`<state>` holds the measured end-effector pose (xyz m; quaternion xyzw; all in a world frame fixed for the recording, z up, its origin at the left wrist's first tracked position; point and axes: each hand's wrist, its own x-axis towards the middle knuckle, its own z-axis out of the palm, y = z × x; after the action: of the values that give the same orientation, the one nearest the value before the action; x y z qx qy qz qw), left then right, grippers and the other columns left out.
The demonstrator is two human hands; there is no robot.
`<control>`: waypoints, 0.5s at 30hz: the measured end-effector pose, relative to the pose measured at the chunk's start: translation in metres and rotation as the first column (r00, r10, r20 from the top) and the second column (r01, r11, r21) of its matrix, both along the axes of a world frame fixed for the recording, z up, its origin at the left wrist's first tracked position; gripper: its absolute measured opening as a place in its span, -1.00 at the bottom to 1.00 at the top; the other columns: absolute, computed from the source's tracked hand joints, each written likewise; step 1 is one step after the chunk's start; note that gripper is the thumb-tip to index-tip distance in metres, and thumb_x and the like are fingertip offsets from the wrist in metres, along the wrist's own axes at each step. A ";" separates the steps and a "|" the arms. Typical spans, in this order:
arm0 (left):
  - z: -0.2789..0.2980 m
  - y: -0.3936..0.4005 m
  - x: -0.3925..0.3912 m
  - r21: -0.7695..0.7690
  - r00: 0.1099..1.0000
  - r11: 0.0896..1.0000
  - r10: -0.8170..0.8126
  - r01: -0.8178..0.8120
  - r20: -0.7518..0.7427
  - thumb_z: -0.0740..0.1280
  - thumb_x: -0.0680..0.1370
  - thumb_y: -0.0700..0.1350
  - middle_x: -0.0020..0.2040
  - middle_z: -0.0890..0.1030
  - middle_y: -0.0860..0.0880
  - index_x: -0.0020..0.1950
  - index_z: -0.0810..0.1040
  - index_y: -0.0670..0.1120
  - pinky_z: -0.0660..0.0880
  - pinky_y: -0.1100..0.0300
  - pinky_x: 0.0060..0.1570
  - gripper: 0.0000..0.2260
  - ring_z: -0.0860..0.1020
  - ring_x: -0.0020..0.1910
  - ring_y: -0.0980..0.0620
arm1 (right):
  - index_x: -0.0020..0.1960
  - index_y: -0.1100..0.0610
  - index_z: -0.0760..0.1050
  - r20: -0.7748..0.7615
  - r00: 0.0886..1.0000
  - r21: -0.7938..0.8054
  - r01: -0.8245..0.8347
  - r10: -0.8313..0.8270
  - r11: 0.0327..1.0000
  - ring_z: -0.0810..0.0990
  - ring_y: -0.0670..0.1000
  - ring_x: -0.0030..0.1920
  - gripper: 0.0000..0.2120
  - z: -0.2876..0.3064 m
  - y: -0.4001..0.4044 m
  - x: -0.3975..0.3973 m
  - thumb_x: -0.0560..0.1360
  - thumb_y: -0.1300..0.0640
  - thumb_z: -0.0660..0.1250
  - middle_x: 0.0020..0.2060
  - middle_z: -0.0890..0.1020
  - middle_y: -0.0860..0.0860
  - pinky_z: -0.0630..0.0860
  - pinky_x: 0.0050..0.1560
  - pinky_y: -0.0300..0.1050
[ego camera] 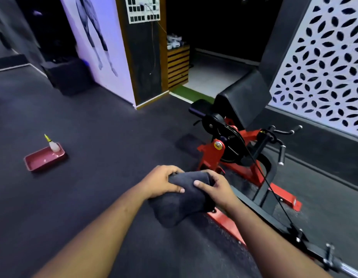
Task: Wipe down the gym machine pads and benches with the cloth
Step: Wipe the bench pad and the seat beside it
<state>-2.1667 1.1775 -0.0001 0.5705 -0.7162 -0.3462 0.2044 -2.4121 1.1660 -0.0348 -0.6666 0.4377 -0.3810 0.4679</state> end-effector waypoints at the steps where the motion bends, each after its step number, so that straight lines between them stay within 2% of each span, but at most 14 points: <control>1: 0.004 -0.024 0.015 0.003 1.000 1.000 -0.023 0.023 0.020 0.64 0.31 0.15 0.01 0.69 0.26 0.15 0.65 0.17 0.56 0.24 0.08 -0.56 0.62 0.03 0.30 | 0.08 0.09 0.63 -0.004 1.000 0.001 0.021 -0.021 1.000 0.68 -0.04 0.05 -0.78 0.003 -0.019 0.012 0.48 0.06 0.53 -0.02 0.72 0.01 0.58 0.14 0.01; 3: 0.012 -0.062 0.038 -0.004 0.995 0.999 -0.042 0.043 0.092 0.60 0.29 0.25 0.00 0.67 0.27 0.14 0.63 0.21 0.56 0.24 0.06 -0.54 0.61 0.02 0.30 | 0.00 0.12 0.61 0.019 0.996 -0.022 0.089 -0.089 0.996 0.65 -0.08 -0.06 -0.90 0.007 -0.047 0.029 0.54 0.12 0.48 -0.10 0.71 0.03 0.55 0.03 -0.06; 5: 0.016 -0.109 0.062 0.007 0.983 0.998 -0.058 0.058 0.176 0.56 0.29 0.31 -0.05 0.68 0.25 0.11 0.63 0.20 0.58 0.18 -0.01 -0.55 0.61 -0.04 0.27 | -0.01 0.10 0.58 0.062 0.982 -0.034 0.179 -0.177 0.983 0.63 -0.07 -0.06 -0.89 0.011 -0.082 0.044 0.56 0.06 0.44 -0.12 0.69 0.04 0.55 0.03 -0.04; 7: 0.016 -0.159 0.078 0.011 0.978 0.998 -0.060 0.059 0.198 0.55 0.33 0.28 -0.12 0.68 0.19 0.04 0.64 0.17 0.61 0.08 -0.06 -0.63 0.62 -0.11 0.23 | -0.03 0.09 0.57 0.096 0.961 -0.068 0.268 -0.261 0.961 0.63 -0.06 -0.07 -0.88 0.014 -0.124 0.054 0.55 0.04 0.43 -0.13 0.68 0.01 0.55 0.03 -0.07; 11: 0.018 -0.259 0.083 -0.055 1.000 0.998 -0.010 0.011 0.016 0.49 0.30 0.26 -0.10 0.71 0.16 0.00 0.65 0.15 0.61 0.06 -0.01 -0.65 0.66 -0.07 0.18 | -0.05 0.07 0.58 0.135 0.903 -0.112 0.423 -0.408 0.899 0.63 -0.15 -0.11 -0.93 0.019 -0.216 0.058 0.54 0.10 0.46 -0.16 0.69 -0.11 0.52 0.00 -0.22; 15: 0.026 -0.363 0.066 -0.086 0.966 0.991 0.074 -0.098 -0.246 0.58 0.42 0.03 0.09 0.69 0.11 0.13 0.61 0.12 0.58 0.13 0.15 -0.68 0.65 0.12 0.13 | -0.01 0.07 0.56 0.235 0.797 -0.061 0.584 -0.557 0.810 0.65 -0.07 -0.10 -0.84 0.019 -0.312 0.045 0.51 0.04 0.50 -0.15 0.69 -0.02 0.55 -0.01 -0.17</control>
<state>-2.1010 0.8140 0.0255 0.5439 -0.6763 -0.3688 0.3328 -2.3672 0.8543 -0.0154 -0.4894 0.5417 -0.5988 0.3293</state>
